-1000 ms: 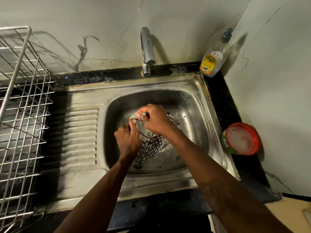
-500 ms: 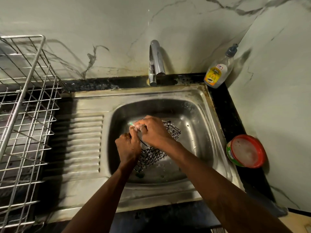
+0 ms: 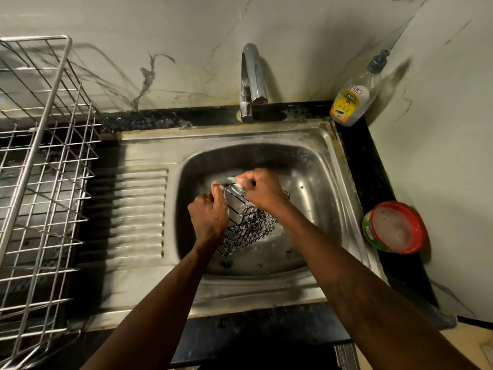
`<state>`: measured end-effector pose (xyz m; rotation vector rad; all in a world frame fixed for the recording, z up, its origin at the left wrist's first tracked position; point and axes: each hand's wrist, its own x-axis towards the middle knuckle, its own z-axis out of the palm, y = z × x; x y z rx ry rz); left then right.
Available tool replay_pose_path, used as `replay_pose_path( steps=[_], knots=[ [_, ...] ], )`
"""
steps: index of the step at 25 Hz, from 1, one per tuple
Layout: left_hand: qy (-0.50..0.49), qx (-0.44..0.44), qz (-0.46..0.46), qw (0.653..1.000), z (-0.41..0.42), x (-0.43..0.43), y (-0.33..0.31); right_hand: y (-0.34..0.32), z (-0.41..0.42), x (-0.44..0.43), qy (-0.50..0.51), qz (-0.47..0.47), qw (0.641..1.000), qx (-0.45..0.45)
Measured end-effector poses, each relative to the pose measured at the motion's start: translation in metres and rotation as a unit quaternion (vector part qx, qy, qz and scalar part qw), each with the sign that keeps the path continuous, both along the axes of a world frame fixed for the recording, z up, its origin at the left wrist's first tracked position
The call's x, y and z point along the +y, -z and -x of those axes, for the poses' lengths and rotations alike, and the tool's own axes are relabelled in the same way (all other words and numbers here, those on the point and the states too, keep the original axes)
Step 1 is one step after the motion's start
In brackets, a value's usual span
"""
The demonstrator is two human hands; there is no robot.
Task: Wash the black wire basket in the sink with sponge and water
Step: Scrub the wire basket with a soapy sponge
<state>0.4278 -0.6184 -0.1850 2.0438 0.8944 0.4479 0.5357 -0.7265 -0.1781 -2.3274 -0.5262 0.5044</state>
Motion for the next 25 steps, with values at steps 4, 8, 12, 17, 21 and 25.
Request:
replay_pose_path(
  steps=[4, 8, 12, 17, 21, 25],
  knots=[
    [-0.007, 0.000, 0.014, 1.000, -0.004, -0.003, -0.001, 0.028, -0.041, -0.024, 0.084, 0.085, 0.992, 0.039],
    [-0.044, 0.031, 0.061, 0.997, -0.019, -0.003, -0.010, -0.001, -0.001, -0.016, 0.058, -0.008, 0.998, -0.012],
    [0.049, 0.120, -0.066, 0.989, -0.017, 0.002, -0.010, -0.007, 0.027, -0.028, 0.085, -0.058, 0.989, -0.106],
    [0.037, 0.166, -0.006, 0.985, -0.031, 0.004, -0.009, 0.011, -0.019, -0.028, 0.147, 0.044, 0.987, 0.036],
    [-0.017, 0.091, 0.033, 0.995, -0.029, 0.002, -0.012, -0.003, -0.004, -0.034, 0.155, 0.000, 0.987, 0.049],
    [-0.111, 0.145, 0.098, 0.978, -0.043, -0.001, -0.026, 0.003, 0.037, -0.052, 0.150, -0.085, 0.983, 0.068]
  ],
)
